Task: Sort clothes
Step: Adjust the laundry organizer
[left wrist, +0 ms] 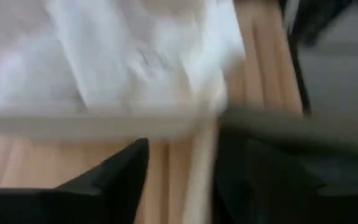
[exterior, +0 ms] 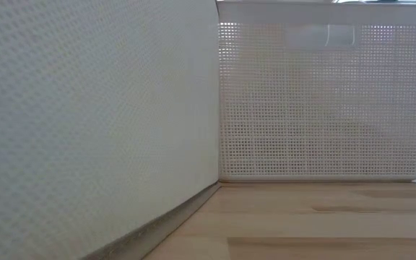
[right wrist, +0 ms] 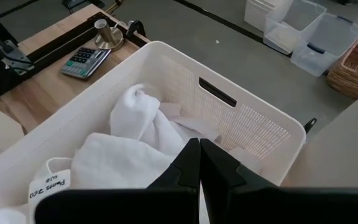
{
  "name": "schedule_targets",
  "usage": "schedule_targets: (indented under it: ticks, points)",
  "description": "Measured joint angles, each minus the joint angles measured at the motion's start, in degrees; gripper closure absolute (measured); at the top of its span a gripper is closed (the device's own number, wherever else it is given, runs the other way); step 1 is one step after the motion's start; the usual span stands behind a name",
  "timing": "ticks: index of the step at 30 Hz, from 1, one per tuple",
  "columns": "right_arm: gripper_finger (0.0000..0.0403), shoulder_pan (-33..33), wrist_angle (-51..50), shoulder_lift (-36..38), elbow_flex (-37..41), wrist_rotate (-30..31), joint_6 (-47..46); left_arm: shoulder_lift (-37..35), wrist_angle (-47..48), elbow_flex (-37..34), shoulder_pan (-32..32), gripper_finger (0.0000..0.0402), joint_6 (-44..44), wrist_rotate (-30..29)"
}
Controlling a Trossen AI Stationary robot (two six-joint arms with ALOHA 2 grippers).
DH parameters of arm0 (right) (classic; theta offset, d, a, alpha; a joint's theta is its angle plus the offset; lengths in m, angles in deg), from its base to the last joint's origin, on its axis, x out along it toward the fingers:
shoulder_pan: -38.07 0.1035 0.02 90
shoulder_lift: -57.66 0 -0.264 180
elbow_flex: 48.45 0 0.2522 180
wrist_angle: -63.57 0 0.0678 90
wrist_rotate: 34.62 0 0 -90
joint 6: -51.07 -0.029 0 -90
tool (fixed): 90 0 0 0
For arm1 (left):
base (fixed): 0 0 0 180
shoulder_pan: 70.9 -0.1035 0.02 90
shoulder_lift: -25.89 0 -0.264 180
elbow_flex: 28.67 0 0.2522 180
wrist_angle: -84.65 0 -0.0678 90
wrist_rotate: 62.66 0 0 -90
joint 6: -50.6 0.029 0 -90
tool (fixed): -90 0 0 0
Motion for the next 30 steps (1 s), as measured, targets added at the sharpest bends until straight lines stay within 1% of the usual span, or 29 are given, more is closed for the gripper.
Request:
schedule_targets:
  ticks: [1, 3, 6, 7, 10, 13, 17, 22, 27, 30]
  points:
    - [0.0403, -0.2, 0.0, 0.0, 0.0, 0.0, 0.0, -0.2, 2.2, -0.8, 2.1, 0.0173, -1.0, -1.1]
    - [0.0403, -0.5, 0.0, 0.0, 0.0, 0.0, 0.0, -0.2, 4.4, -3.4, 6.3, 0.0237, -4.3, -1.0]
    - [0.0403, -1.0, -0.2, 0.0, 0.0, 0.0, 0.6, -0.2, 3.3, -8.4, 11.6, 0.0361, -7.9, 0.5]
    - [0.0403, -1.1, -0.3, 0.0, 0.0, 0.0, 0.8, -0.2, 2.1, -10.5, 12.9, 0.0379, -8.7, 0.6]
    - [0.0403, -1.5, -0.2, 0.0, 0.0, -0.1, 1.5, 0.1, 0.0, -17.0, 14.8, 0.0389, -10.4, -1.4]
    - [0.0403, -1.5, -0.2, 0.0, 0.0, -0.3, 1.5, 0.0, -3.0, -22.9, 13.8, 0.0399, -14.6, -2.1]
    - [0.0403, -1.5, -0.7, 0.0, 0.0, -1.7, 1.5, 0.0, -2.0, -27.4, 13.0, 0.0401, -19.7, -4.3]
    - [0.0403, -1.5, -1.4, 0.0, 0.0, -2.5, 1.0, -1.8, 7.9, -28.4, 12.2, 0.0401, -30.1, -6.4]
    - [0.0403, -1.5, -1.4, 0.0, 0.0, -2.2, 0.9, -6.5, 19.1, -28.4, 13.2, 0.0401, -43.2, -11.6]
    - [0.0403, -1.5, -1.4, 0.0, 0.0, -2.1, 0.9, -9.5, 25.0, -28.4, 13.2, 0.0401, -51.1, -12.9]
